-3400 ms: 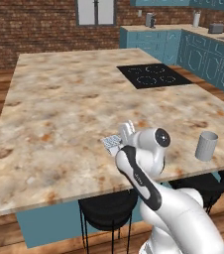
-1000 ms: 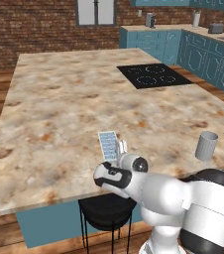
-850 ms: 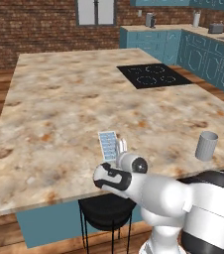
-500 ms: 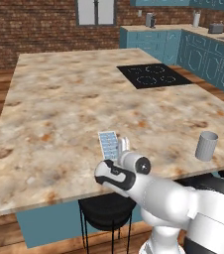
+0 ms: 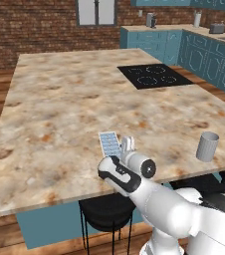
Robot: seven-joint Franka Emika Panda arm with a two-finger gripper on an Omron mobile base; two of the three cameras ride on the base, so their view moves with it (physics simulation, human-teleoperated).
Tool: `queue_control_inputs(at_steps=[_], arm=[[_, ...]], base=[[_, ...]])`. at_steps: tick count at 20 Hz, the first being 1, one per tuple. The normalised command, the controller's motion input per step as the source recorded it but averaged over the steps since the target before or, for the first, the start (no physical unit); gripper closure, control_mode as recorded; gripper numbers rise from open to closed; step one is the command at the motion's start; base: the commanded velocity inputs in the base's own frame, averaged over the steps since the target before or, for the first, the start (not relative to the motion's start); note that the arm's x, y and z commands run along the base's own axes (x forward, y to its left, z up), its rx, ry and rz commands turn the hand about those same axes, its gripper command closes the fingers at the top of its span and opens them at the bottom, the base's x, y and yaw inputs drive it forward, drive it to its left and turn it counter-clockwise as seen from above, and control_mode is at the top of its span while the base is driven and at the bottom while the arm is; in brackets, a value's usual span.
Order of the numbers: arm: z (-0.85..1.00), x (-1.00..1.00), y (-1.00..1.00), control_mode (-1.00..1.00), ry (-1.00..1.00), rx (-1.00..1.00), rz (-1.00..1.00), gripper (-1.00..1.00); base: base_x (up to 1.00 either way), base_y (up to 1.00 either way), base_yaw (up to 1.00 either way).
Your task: Open the freezer door, pick up the ice cube tray from the freezer, and place it on the dining counter.
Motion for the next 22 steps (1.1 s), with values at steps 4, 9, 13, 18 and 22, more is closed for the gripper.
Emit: queue_control_inputs(at_steps=[4,9,13,18,22], arm=[[1.00,-0.02,0.01,-1.00,0.15,0.00,0.00,-1.00],[1.00,-0.27,0.11,-1.00,0.02,-0.03,0.00,-1.00],[1.00,-0.38,0.12,-1.00,0.00,-0.02,0.00,-1.00],[1.00,-0.49,0.09,-1.00,0.00,-0.02,0.00,-1.00],[1.00,-0.54,0.12,-1.00,0.00,-0.02,0.00,-1.00]], base=[[0.00,0.00,0.00],[0.00,0.00,0.00],[0.00,0.00,0.00],[0.00,0.00,0.00],[0.00,0.00,0.00]])
